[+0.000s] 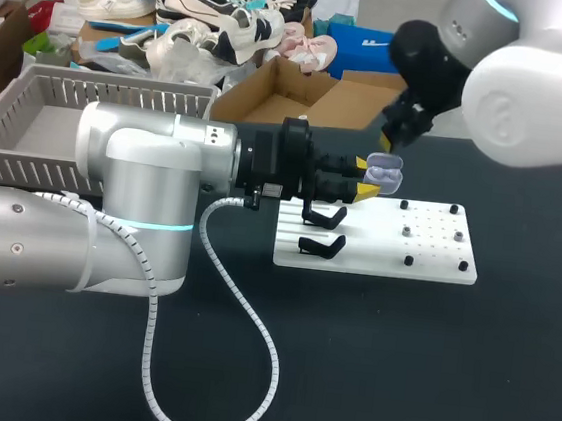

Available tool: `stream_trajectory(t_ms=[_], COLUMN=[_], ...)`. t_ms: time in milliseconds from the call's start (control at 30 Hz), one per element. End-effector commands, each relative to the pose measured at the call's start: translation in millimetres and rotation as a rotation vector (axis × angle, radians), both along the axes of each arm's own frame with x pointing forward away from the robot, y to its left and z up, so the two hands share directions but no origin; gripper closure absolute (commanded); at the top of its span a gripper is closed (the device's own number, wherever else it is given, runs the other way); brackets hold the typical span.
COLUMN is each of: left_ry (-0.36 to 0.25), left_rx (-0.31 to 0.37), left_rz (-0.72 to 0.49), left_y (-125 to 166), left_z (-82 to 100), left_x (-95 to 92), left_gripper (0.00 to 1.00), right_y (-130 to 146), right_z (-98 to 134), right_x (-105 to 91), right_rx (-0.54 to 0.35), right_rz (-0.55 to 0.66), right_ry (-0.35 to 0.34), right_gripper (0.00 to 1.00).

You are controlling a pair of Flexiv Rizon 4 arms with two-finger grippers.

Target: Pick up each earbud case from the left stands, insert the matching earbuds, close the lid, and place the case in the box.

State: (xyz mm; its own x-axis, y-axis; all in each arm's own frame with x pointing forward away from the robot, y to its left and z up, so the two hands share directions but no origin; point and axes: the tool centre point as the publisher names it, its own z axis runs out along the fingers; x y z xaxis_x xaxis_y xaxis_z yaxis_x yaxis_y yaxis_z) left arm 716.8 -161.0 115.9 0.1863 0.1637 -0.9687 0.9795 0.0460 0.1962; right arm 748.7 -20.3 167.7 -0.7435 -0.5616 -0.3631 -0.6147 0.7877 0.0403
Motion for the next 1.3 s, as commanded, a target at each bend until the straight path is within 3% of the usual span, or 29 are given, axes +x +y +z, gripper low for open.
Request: stream_trajectory(t_ms=[33, 733, 1000, 1300], left_ry=[-0.002, -0.002, -0.002, -0.002], left_rx=[-0.001, -0.001, -0.001, -0.001], left_rz=[0.007, 0.007, 0.007, 0.007], left_y=[-0.5, -0.5, -0.5, -0.5], left_z=[0.0, 0.0, 0.0, 0.0], left_x=[-1.5, -1.5, -1.5, -1.5], left_gripper=[1.00, 1.00, 1.00, 1.00], right_y=[2.4, 0.7, -2.8, -2.3], right_z=[-0.3, 2.4, 12.2, 1.2], right_x=[1.1, -16.5, -5.0, 14.2], right_rx=[-0.003, -0.005, -0.001, 0.027], right_rz=[-0.001, -0.017, -0.022, -0.027], right_ry=[0.010, 0.011, -0.016, 0.008], right_gripper=[0.72, 0.73, 0.73, 0.73])
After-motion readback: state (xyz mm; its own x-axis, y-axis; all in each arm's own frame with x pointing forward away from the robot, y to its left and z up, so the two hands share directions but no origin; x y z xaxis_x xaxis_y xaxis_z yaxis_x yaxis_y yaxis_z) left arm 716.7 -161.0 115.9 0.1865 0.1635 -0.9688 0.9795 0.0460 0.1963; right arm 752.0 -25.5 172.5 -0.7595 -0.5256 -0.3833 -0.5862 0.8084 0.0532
